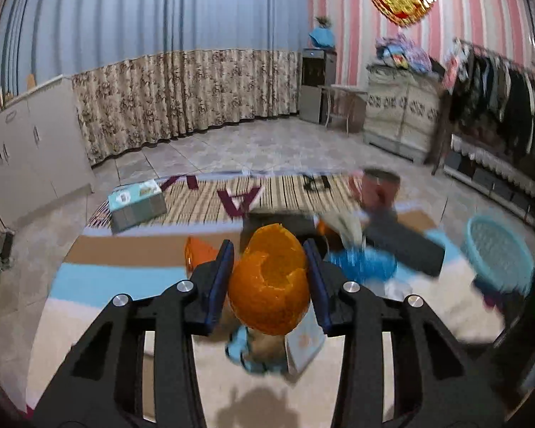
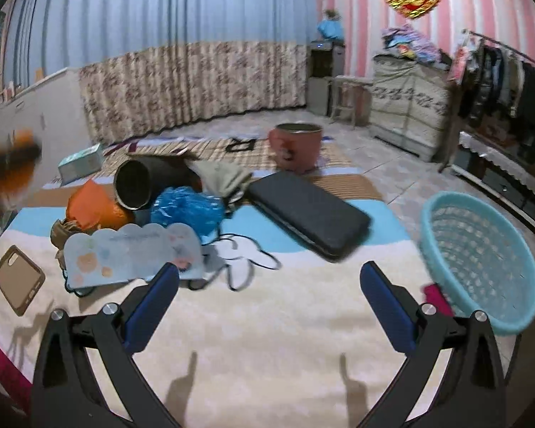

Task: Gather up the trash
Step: 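Reach the left tool to the orange peel and close on it, then lift the orange peel with the left tool and carry it toward the blue basket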

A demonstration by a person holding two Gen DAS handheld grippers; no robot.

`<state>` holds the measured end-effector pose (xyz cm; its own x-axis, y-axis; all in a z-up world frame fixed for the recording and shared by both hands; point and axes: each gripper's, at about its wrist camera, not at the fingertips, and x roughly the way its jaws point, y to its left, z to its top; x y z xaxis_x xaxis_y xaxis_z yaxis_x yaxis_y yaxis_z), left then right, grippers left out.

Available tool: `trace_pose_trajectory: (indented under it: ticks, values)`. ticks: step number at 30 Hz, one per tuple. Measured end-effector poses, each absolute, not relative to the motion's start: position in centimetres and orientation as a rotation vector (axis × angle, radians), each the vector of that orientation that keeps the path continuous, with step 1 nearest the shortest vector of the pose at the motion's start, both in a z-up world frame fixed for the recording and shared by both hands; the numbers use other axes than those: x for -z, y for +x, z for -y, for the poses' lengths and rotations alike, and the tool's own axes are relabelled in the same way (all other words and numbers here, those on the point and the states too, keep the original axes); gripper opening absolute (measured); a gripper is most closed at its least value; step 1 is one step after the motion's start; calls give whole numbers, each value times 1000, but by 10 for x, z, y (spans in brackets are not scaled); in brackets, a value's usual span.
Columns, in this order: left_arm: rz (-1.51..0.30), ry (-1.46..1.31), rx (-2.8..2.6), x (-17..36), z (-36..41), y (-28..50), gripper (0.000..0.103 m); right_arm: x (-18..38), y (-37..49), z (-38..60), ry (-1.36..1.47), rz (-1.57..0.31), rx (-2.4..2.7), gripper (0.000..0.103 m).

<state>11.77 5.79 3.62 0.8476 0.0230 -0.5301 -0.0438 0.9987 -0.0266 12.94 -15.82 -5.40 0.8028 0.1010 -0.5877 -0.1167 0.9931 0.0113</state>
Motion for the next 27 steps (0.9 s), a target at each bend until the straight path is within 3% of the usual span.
trace_pose_trajectory:
  ticks: [5, 11, 27]
  values:
    - [-531, -99, -44, -37, -78, 125, 39, 56, 147, 138, -69, -659, -167, 99]
    - [-631, -53, -156, -4, -98, 128, 39, 65, 138, 117, -84, -695, -201, 99]
    - [-582, -147, -223, -20, -142, 109, 40, 66, 103, 18, -235, -692, -264, 98]
